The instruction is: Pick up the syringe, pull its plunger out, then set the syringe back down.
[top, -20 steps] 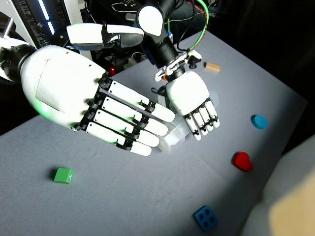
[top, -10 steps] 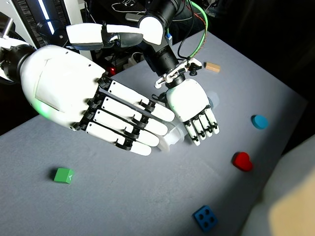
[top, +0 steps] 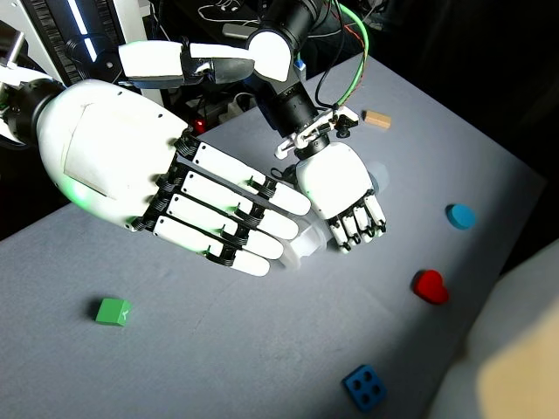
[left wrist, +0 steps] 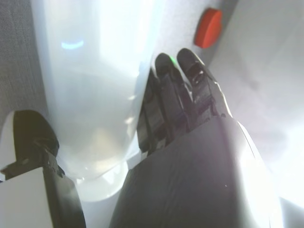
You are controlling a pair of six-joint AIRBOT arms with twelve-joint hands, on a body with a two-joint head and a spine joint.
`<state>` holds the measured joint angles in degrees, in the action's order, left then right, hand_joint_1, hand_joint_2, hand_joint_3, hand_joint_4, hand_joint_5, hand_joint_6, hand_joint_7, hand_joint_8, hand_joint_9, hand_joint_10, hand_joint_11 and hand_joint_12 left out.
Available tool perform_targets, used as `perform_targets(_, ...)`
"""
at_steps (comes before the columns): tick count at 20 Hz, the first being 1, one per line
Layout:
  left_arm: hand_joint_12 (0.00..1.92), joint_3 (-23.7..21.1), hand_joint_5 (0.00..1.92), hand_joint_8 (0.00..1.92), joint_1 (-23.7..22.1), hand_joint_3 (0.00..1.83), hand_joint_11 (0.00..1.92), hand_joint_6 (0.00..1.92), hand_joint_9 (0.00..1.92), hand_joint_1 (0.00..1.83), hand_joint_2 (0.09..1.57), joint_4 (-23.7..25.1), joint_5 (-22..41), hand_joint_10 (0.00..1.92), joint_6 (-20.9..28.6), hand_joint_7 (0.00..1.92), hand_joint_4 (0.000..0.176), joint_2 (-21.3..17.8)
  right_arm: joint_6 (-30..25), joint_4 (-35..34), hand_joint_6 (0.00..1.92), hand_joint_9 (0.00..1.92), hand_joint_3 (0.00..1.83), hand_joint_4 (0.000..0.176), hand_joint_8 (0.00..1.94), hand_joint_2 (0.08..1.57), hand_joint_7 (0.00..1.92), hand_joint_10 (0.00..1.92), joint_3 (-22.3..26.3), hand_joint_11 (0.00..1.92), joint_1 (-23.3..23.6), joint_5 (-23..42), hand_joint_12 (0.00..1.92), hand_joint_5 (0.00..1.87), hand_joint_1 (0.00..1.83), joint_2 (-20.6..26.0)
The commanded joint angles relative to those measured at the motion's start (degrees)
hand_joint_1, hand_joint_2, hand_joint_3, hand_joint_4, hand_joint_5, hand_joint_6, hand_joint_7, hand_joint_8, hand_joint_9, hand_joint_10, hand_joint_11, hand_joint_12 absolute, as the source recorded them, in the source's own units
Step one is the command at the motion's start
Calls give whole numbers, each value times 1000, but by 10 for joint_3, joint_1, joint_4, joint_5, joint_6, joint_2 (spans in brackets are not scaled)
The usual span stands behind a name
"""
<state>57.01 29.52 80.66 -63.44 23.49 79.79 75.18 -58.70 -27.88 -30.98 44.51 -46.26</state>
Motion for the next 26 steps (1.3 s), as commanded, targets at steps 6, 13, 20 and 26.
perform_targets(6,1509,-6,557,1540,8,1,268,1527,519,1292,1316,53,-8,1695,-7,636,0,1,-7,35,3,0,1,0,7,939,22,0,0,0,8,38,163,9,24,-1)
perform_targets(13,1526,-23,580,1473,15,0,420,1616,551,1274,1323,108,35,1716,-3,595,0,-16,-7,35,1,0,0,0,1,927,36,0,0,0,6,37,221,20,51,-1)
perform_targets(20,1525,-42,574,1595,1,0,373,1590,503,1266,1337,159,65,1725,4,578,0,-68,-8,35,0,38,1,0,7,919,74,6,0,0,5,38,286,22,247,0)
perform_targets(26,1525,-52,535,1575,-43,0,386,1562,548,1274,1329,159,86,1725,-46,610,0,-107,-30,35,5,99,4,0,9,950,150,10,0,0,3,44,256,74,917,9)
